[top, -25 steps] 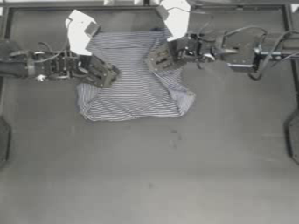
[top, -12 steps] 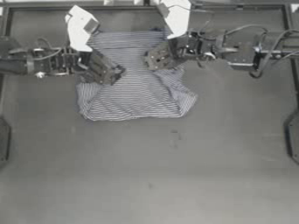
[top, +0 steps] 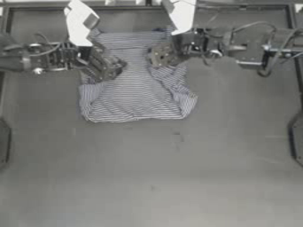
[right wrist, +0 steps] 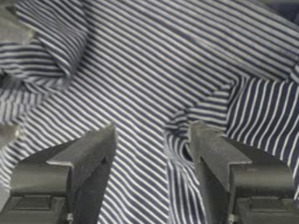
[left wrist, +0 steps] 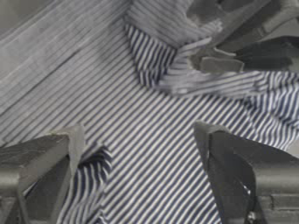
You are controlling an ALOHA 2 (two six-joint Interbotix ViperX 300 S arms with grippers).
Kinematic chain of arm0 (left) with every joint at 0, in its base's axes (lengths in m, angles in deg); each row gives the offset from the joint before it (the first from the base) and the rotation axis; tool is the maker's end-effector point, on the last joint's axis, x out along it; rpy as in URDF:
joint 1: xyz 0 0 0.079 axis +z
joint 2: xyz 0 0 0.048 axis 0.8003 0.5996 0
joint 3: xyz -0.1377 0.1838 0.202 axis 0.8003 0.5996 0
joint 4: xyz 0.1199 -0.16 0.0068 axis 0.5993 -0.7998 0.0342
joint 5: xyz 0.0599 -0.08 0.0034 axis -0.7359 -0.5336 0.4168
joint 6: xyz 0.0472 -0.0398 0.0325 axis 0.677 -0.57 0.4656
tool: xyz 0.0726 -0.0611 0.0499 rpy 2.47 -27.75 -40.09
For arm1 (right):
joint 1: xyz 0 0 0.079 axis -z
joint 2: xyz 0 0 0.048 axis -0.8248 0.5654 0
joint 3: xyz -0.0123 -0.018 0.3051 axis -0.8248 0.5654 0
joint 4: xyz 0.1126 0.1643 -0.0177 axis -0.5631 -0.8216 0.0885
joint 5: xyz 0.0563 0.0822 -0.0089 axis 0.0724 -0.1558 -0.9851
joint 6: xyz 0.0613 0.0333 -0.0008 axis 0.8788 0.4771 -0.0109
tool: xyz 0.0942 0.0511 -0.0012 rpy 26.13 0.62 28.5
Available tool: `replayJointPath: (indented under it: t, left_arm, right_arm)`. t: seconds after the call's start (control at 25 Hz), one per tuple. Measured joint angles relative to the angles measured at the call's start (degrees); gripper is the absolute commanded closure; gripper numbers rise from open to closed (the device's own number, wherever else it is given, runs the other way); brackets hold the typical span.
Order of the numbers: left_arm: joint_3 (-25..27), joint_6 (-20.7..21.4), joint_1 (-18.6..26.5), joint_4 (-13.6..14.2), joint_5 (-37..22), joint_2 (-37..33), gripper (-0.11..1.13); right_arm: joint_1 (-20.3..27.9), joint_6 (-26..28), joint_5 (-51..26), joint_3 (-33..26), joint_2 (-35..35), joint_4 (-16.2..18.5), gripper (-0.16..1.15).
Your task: Fold shirt
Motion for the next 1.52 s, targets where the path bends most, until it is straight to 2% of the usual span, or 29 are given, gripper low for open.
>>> replayJointPath:
  t: [0.08,0.24,0.44,0.6,0.8,0.92,1.04,1.12,1.2,1.36,1.52]
  left_arm:
    - [0.0,1.93,-0.09,0.0,-1.67,-1.93,0.0]
    - [0.0,4.92,-1.76,0.0,-8.88,-6.42,0.0]
    - [-0.18,10.81,-6.77,-0.18,-18.72,-10.02,0.0]
    - [-1.14,16.44,-11.25,-1.32,-23.55,-10.46,0.0]
    - [-3.69,26.19,-15.38,-5.89,-29.27,-10.46,0.0]
    - [-4.22,30.94,-16.52,-8.53,-32.87,-10.55,0.0]
    - [-4.31,34.54,-17.58,-10.02,-35.24,-10.46,0.0]
    - [-4.66,35.86,-18.28,-10.37,-36.21,-10.02,0.0]
    - [-4.92,36.3,-19.16,-10.37,-36.56,-9.32,0.0]
    - [-5.01,37.35,-20.39,-10.02,-36.83,-7.73,0.0]
    - [-4.66,38.76,-21.09,-10.02,-37.71,-5.01,0.0]
  right_arm:
    - [0.0,-0.7,-1.05,0.09,-0.79,0.79,0.13]
    - [-0.09,-4.75,-3.6,0.09,-3.52,0.97,0.13]
    - [-1.76,-14.68,-9.49,0.09,-6.94,-2.37,0.13]
    - [-3.52,-24.43,-13.18,0.09,-8.26,-6.06,0.13]
    - [-5.54,-35.07,-15.03,0.09,-10.02,-9.23,0.13]
    - [-6.5,-39.55,-16.7,0.09,-10.9,-9.23,0.13]
    - [-8.35,-45.88,-18.72,0.09,-11.07,-8.44,0.11]
    - [-9.4,-50.27,-19.25,0.18,-11.07,-8.96,0.11]
    - [-9.67,-52.29,-19.69,0.09,-11.07,-10.37,0.11]
    - [-10.02,-54.23,-21.45,0.09,-11.07,-11.25,0.1]
    - [-10.81,-56.51,-23.38,0.26,-10.28,-12.13,0.01]
